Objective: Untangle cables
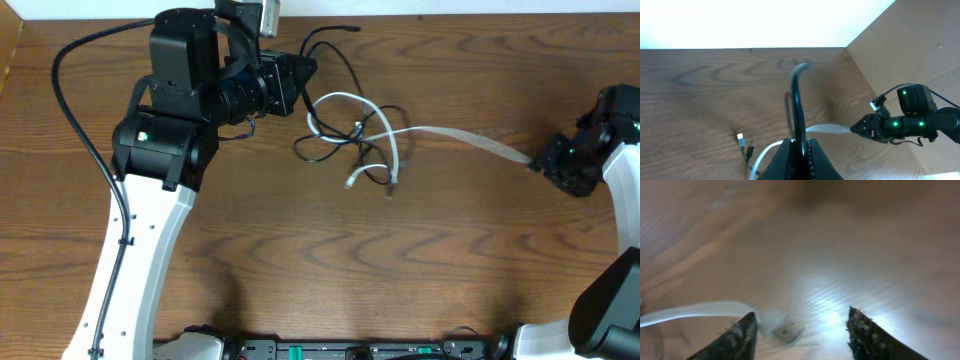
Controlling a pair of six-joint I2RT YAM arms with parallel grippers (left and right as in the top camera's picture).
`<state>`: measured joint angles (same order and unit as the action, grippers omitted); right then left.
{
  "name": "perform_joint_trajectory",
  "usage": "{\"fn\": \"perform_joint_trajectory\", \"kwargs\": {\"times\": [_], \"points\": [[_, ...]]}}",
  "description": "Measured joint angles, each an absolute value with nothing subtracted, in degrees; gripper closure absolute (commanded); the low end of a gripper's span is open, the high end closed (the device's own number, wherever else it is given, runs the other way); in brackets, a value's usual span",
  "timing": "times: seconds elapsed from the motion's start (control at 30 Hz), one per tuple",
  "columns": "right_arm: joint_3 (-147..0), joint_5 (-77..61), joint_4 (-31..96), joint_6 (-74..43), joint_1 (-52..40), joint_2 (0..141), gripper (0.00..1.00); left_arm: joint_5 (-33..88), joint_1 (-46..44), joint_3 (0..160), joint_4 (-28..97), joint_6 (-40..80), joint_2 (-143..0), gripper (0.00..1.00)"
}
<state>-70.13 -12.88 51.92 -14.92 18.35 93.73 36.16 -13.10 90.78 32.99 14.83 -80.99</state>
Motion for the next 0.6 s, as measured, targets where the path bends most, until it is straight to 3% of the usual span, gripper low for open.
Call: {"fn": "perform_joint_trajectory", "kwargs": {"times": [0.1, 0.23, 0.43, 0.6], "points": [[-70.1, -22.5, 49.7, -8.9, 17.5, 93.4, 0.2, 36.2, -13.3, 90.8, 33.0, 14.8, -81.0, 0.93], [-70.1, -36.2, 46.4, -1.7, 14.4, 89.8, 0.11, 36.2, -13.6, 90.8, 33.0, 15.0, -81.0, 0.93], [-70.2, -50.9, 39.4, 3.4, 5.8, 84.5, 0.12, 37.6, -13.6, 90.8, 33.0, 15.1, -81.0, 0.93], [-70.2, -55.2, 35.5, 4.4, -4.1, 85.4, 0.2, 38.4, -13.6, 90.8, 33.0, 15.1, -81.0, 0.93]]}}
